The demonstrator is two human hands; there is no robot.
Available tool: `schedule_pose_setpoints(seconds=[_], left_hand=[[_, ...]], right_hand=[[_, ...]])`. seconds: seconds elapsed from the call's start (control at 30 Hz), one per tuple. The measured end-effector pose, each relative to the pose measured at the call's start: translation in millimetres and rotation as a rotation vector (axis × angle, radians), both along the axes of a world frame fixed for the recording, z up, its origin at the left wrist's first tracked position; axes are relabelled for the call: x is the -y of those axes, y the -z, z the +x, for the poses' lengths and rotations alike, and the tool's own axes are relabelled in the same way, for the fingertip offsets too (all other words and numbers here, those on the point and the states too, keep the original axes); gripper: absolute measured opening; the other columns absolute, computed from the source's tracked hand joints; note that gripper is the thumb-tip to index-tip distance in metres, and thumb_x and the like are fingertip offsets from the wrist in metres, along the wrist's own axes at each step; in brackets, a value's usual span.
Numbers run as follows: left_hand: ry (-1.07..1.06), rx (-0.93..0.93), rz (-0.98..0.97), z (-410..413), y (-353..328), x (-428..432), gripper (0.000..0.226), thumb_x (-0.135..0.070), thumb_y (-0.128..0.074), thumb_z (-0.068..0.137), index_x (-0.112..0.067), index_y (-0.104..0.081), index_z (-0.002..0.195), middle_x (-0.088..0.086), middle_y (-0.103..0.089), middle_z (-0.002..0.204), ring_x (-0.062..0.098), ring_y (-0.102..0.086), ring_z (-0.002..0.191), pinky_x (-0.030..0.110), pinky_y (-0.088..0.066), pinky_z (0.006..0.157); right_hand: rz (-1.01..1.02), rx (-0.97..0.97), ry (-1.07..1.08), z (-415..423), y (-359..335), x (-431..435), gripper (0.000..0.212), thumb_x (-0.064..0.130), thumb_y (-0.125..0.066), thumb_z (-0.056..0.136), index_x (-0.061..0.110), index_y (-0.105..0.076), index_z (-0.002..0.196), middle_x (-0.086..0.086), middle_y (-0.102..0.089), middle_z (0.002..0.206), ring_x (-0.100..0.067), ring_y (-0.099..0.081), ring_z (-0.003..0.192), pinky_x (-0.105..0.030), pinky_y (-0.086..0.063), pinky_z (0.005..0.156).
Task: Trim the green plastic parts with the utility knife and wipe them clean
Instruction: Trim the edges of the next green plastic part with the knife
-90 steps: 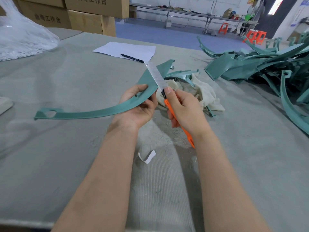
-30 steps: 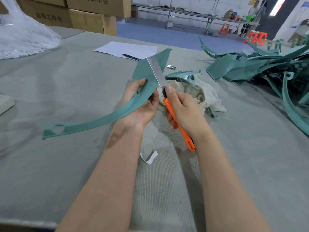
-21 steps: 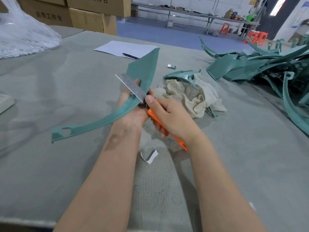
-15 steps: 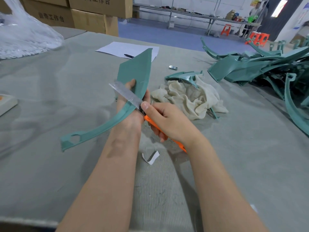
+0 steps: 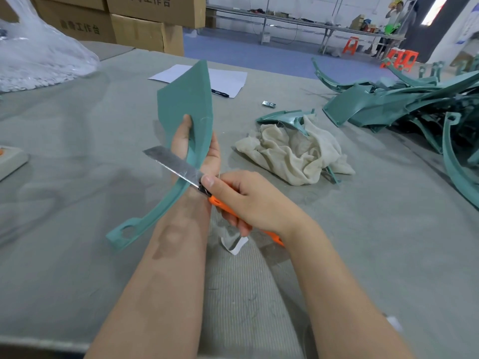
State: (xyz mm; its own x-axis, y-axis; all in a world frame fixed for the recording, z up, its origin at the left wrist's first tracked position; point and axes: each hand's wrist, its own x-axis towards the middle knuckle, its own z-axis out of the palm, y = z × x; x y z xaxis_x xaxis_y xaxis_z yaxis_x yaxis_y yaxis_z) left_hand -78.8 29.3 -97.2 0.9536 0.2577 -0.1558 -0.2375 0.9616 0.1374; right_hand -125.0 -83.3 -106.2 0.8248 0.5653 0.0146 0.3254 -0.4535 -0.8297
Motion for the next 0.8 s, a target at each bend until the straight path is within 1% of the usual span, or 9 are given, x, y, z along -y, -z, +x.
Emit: schedule_pose_setpoints(seconds=[0.1, 0.2, 0.3, 0.37, 0.5, 0.63, 0.7, 0.73, 0.8], left_hand=[[-0.017, 0.026, -0.003, 1, 4, -3, 0.016, -0.005, -0.055, 0.095, -0.006, -0.059, 0.08, 0.003, -0.065, 0.065, 0.012, -0.063, 0.052, 0.019, -0.054, 0.052], [-0.032, 0.036, -0.018, 3, 8, -7, 0.016, -0.005, -0.054, 0.096, -0.005, -0.06, 0.081, 0.004, -0.067, 0.066, 0.014, -0.064, 0.056, 0.02, -0.055, 0.057], [-0.062, 0.008, -0.012, 4, 11, -12, 0.015, -0.007, -0.055, 0.096, -0.006, -0.06, 0.081, 0.003, -0.067, 0.062, 0.013, -0.065, 0.053, 0.02, -0.054, 0.056], [-0.066, 0.01, -0.003, 5, 12, -13, 0.016, -0.008, -0.055, 0.096, -0.006, -0.06, 0.081, 0.003, -0.068, 0.061, 0.013, -0.065, 0.052, 0.019, -0.055, 0.055], [-0.07, -0.013, 0.008, 5, 13, -14, 0.016, -0.01, -0.056, 0.096, -0.007, -0.06, 0.08, 0.002, -0.068, 0.058, 0.012, -0.066, 0.05, 0.018, -0.055, 0.052], [-0.082, -0.053, 0.029, 7, 11, -13, 0.017, -0.01, -0.055, 0.096, -0.008, -0.06, 0.079, 0.001, -0.067, 0.057, 0.011, -0.065, 0.049, 0.018, -0.054, 0.051], [-0.076, -0.081, 0.041, 7, 10, -10, 0.016, -0.008, -0.055, 0.095, -0.008, -0.059, 0.08, 0.001, -0.066, 0.056, 0.01, -0.064, 0.048, 0.017, -0.053, 0.05], [-0.064, -0.094, 0.06, 6, 12, -9, 0.017, -0.008, -0.054, 0.096, -0.009, -0.06, 0.079, 0.0, -0.066, 0.055, 0.01, -0.063, 0.047, 0.017, -0.052, 0.049], [-0.001, -0.082, 0.188, 4, 14, -4, 0.032, -0.012, -0.046, 0.099, -0.01, -0.061, 0.071, -0.001, -0.06, 0.049, 0.007, -0.057, 0.042, 0.015, -0.048, 0.044]], right_hand=[[-0.022, -0.021, -0.017, -2, -2, -1, 0.049, 0.049, -0.043, 0.099, 0.015, -0.046, 0.063, -0.002, -0.052, 0.051, -0.017, -0.051, 0.038, -0.018, -0.041, 0.041], [-0.046, -0.033, -0.087, -8, 0, -3, 0.048, 0.047, -0.044, 0.099, 0.014, -0.047, 0.064, -0.003, -0.053, 0.05, -0.016, -0.051, 0.037, -0.017, -0.039, 0.041], [-0.097, -0.001, -0.164, -17, 1, -5, 0.046, 0.047, -0.043, 0.099, 0.019, -0.048, 0.063, 0.0, -0.053, 0.048, -0.014, -0.052, 0.037, -0.02, -0.043, 0.042], [-0.115, -0.003, -0.187, -21, -2, -6, 0.045, 0.048, -0.043, 0.099, 0.02, -0.05, 0.064, 0.0, -0.054, 0.049, -0.013, -0.052, 0.037, -0.019, -0.043, 0.042], [-0.122, -0.036, -0.241, -26, -7, -5, 0.044, 0.047, -0.044, 0.098, 0.017, -0.051, 0.066, -0.003, -0.054, 0.052, -0.012, -0.051, 0.037, -0.018, -0.042, 0.042], [-0.129, -0.082, -0.317, -28, -8, -3, 0.048, 0.047, -0.045, 0.099, 0.009, -0.055, 0.071, -0.003, -0.055, 0.053, -0.015, -0.052, 0.039, -0.017, -0.042, 0.043], [-0.079, -0.138, -0.358, -31, -11, 0, 0.045, 0.046, -0.046, 0.098, 0.012, -0.057, 0.07, -0.004, -0.056, 0.054, -0.015, -0.052, 0.04, -0.016, -0.041, 0.042], [-0.017, -0.174, -0.344, -32, -13, 2, 0.042, 0.045, -0.047, 0.097, 0.016, -0.059, 0.068, -0.001, -0.055, 0.052, -0.013, -0.051, 0.039, -0.017, -0.042, 0.041], [0.174, -0.205, -0.213, -29, -19, 7, 0.04, 0.042, -0.046, 0.097, 0.025, -0.06, 0.064, 0.005, -0.055, 0.05, -0.008, -0.051, 0.038, -0.017, -0.042, 0.038]])
